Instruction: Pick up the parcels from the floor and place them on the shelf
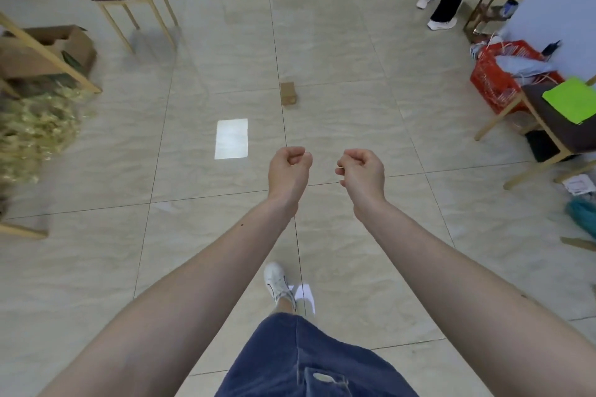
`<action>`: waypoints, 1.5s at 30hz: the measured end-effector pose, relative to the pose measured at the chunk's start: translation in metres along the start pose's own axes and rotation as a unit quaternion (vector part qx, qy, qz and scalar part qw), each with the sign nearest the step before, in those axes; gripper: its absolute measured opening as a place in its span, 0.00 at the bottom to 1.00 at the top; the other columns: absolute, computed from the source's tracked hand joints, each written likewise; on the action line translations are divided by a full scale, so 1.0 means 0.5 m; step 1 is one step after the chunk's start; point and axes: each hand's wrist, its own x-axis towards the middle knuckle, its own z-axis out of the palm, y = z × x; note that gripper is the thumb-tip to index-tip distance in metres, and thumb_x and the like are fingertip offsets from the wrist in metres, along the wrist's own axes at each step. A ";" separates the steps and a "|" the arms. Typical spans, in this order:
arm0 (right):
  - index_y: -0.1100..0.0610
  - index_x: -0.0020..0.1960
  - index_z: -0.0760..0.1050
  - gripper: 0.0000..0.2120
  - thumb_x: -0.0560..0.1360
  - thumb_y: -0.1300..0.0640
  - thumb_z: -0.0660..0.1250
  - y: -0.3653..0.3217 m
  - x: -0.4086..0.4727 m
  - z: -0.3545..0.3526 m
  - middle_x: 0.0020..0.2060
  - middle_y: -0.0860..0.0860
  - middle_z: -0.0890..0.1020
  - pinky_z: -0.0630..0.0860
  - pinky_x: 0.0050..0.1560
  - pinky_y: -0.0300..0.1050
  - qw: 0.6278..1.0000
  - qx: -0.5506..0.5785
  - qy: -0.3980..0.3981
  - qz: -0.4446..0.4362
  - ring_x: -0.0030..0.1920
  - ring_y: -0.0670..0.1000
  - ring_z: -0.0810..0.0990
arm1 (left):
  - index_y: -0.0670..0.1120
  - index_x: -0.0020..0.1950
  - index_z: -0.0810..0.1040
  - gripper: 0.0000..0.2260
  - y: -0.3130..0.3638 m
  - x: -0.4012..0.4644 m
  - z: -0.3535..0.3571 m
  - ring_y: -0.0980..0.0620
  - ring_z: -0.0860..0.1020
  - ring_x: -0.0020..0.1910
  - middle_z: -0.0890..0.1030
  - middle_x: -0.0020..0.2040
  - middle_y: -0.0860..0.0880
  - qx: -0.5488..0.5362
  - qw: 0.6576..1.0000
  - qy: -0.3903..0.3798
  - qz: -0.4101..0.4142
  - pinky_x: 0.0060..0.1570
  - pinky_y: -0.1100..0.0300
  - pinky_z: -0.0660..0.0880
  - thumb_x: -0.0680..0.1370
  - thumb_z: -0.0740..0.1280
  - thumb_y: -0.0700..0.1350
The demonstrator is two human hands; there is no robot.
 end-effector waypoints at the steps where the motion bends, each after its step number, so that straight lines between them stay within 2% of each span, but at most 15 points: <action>1: 0.54 0.53 0.76 0.07 0.77 0.60 0.64 -0.011 0.028 0.026 0.49 0.53 0.83 0.77 0.48 0.45 1.000 0.000 0.000 0.001 0.39 0.44 0.81 | 0.43 0.60 0.77 0.12 0.013 0.038 -0.004 0.51 0.79 0.51 0.79 0.47 0.50 0.000 1.000 0.001 0.000 0.63 0.46 0.76 0.77 0.67 0.43; 6: 0.54 0.53 0.77 0.06 0.76 0.60 0.64 -0.070 0.163 0.154 0.48 0.53 0.83 0.78 0.50 0.47 1.000 0.004 0.007 0.006 0.38 0.44 0.82 | 0.43 0.60 0.77 0.12 0.087 0.228 -0.027 0.49 0.79 0.53 0.79 0.48 0.49 0.012 1.000 -0.003 -0.001 0.63 0.46 0.76 0.77 0.67 0.43; 11: 0.57 0.55 0.77 0.09 0.76 0.60 0.64 -0.125 0.284 0.272 0.47 0.53 0.82 0.78 0.49 0.47 1.000 0.013 0.013 0.018 0.39 0.44 0.82 | 0.43 0.59 0.77 0.11 0.161 0.397 -0.037 0.52 0.78 0.48 0.78 0.46 0.50 0.018 1.000 -0.016 -0.002 0.59 0.48 0.77 0.77 0.66 0.42; 15: 0.58 0.56 0.77 0.10 0.77 0.60 0.64 -0.162 0.383 0.354 0.47 0.53 0.82 0.77 0.47 0.46 0.999 0.012 0.017 0.028 0.39 0.45 0.81 | 0.42 0.61 0.77 0.12 0.207 0.526 -0.030 0.51 0.79 0.49 0.79 0.48 0.49 0.019 1.000 -0.019 -0.011 0.56 0.49 0.78 0.78 0.66 0.42; 20: 0.58 0.57 0.77 0.10 0.77 0.59 0.63 -0.219 0.536 0.453 0.46 0.52 0.82 0.77 0.49 0.48 1.000 0.006 0.017 0.025 0.40 0.47 0.81 | 0.42 0.61 0.77 0.13 0.272 0.704 -0.011 0.50 0.78 0.50 0.79 0.50 0.48 0.033 0.999 -0.019 -0.004 0.58 0.47 0.77 0.77 0.66 0.42; 25: 0.58 0.56 0.77 0.09 0.77 0.59 0.64 -0.293 0.690 0.545 0.46 0.53 0.82 0.77 0.49 0.48 1.000 -0.003 0.014 0.026 0.41 0.48 0.82 | 0.45 0.55 0.77 0.07 0.354 0.875 0.013 0.47 0.80 0.54 0.79 0.50 0.47 0.041 0.999 -0.011 -0.002 0.61 0.44 0.77 0.77 0.66 0.42; 28: 0.57 0.55 0.77 0.07 0.77 0.58 0.64 -0.338 0.776 0.598 0.46 0.53 0.82 0.78 0.49 0.48 0.999 -0.006 0.013 0.028 0.40 0.47 0.82 | 0.43 0.58 0.78 0.11 0.401 0.973 0.027 0.44 0.80 0.59 0.79 0.53 0.47 0.043 0.999 -0.010 -0.004 0.63 0.44 0.76 0.77 0.67 0.42; 33: 0.55 0.54 0.77 0.07 0.77 0.57 0.64 -0.395 0.897 0.695 0.41 0.50 0.82 0.79 0.54 0.54 0.999 -0.020 0.015 0.036 0.48 0.53 0.83 | 0.43 0.59 0.78 0.11 0.463 1.134 0.031 0.45 0.80 0.59 0.79 0.52 0.48 0.040 0.999 -0.011 -0.013 0.62 0.45 0.76 0.77 0.67 0.42; 35: 0.55 0.54 0.77 0.07 0.77 0.58 0.64 -0.413 0.942 0.739 0.44 0.52 0.82 0.80 0.51 0.52 0.999 -0.018 0.020 0.040 0.45 0.52 0.82 | 0.43 0.60 0.78 0.12 0.485 1.202 0.026 0.45 0.80 0.59 0.79 0.53 0.47 0.045 0.999 -0.019 -0.014 0.62 0.46 0.76 0.77 0.67 0.42; 37: 0.56 0.54 0.77 0.07 0.77 0.59 0.63 -0.429 0.987 0.786 0.48 0.55 0.83 0.79 0.42 0.44 0.998 -0.006 0.033 0.046 0.43 0.50 0.82 | 0.42 0.61 0.78 0.12 0.505 1.272 0.020 0.45 0.79 0.59 0.79 0.53 0.47 0.054 0.998 -0.030 -0.013 0.62 0.47 0.77 0.78 0.66 0.42; 41: 0.57 0.54 0.77 0.07 0.78 0.59 0.63 -0.462 1.068 0.881 0.48 0.54 0.82 0.74 0.31 0.35 0.996 0.025 0.069 0.056 0.42 0.49 0.81 | 0.43 0.58 0.78 0.10 0.553 1.407 0.003 0.47 0.79 0.56 0.79 0.52 0.48 0.074 0.995 -0.067 -0.006 0.61 0.48 0.77 0.78 0.66 0.41; 45: 0.57 0.54 0.77 0.07 0.77 0.59 0.64 -0.493 1.139 0.962 0.47 0.54 0.82 0.77 0.42 0.44 0.990 0.045 0.108 0.072 0.44 0.50 0.81 | 0.45 0.57 0.77 0.09 0.599 1.535 -0.011 0.52 0.78 0.49 0.79 0.50 0.49 0.107 0.988 -0.109 -0.003 0.58 0.50 0.77 0.77 0.66 0.41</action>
